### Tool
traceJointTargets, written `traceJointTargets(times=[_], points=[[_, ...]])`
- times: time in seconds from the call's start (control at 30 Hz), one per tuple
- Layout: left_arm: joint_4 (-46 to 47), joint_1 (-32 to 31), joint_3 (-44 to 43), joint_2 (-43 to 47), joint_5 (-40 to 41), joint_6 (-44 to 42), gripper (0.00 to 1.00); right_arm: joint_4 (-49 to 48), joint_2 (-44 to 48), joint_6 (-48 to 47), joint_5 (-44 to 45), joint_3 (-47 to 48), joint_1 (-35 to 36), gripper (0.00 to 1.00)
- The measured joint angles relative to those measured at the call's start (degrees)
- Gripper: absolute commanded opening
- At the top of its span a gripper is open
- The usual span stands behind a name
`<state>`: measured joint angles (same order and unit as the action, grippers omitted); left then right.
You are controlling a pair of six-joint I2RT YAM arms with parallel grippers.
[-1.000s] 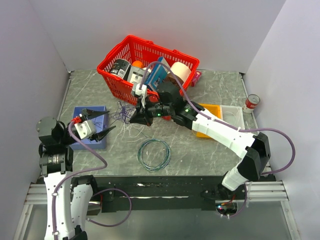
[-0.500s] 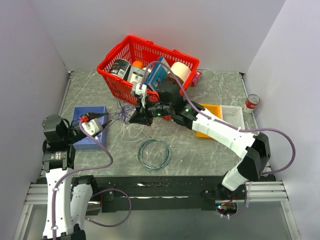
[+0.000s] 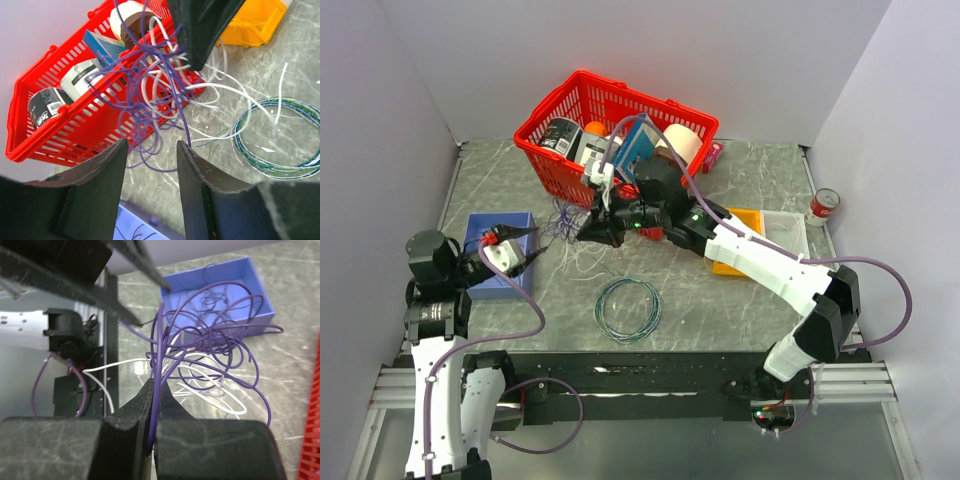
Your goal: Untangle the cables
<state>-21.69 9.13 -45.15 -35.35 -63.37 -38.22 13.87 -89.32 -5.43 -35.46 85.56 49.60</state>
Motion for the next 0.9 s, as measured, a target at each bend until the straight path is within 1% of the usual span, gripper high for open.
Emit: traceJointTargets(times=[0.2, 0.37, 0.67, 0.83, 0.9], points=[[5.35, 0.0, -0.04, 0.0, 0.35, 6.75, 0.58, 1.68, -2.1, -0.39, 5.18, 2.36, -0.74, 0.0], [8.11, 0.0, -0.13, 0.0, -0.87, 10.32, 0.58, 4.2, -4.26, -0.37, 8.33, 2.36, -2.4, 0.0], [9.14, -0.37, -0.07, -1.2, 1.64, 11.21, 0.57, 4.68, -4.33, -0.2, 7.32, 2.43, -2.4, 0.0], [8.94, -2.36, 0.98, -2.67, 2.4, 11.74, 0.59, 4.85, -4.33, 0.26, 7.19, 2.75, -1.73, 0.0], [8.63, -2.99, 1.44, -2.91, 2.27, 12.2, 0.61, 4.98, -4.33, 0.66, 6.91, 3.3, -1.31, 0.0]])
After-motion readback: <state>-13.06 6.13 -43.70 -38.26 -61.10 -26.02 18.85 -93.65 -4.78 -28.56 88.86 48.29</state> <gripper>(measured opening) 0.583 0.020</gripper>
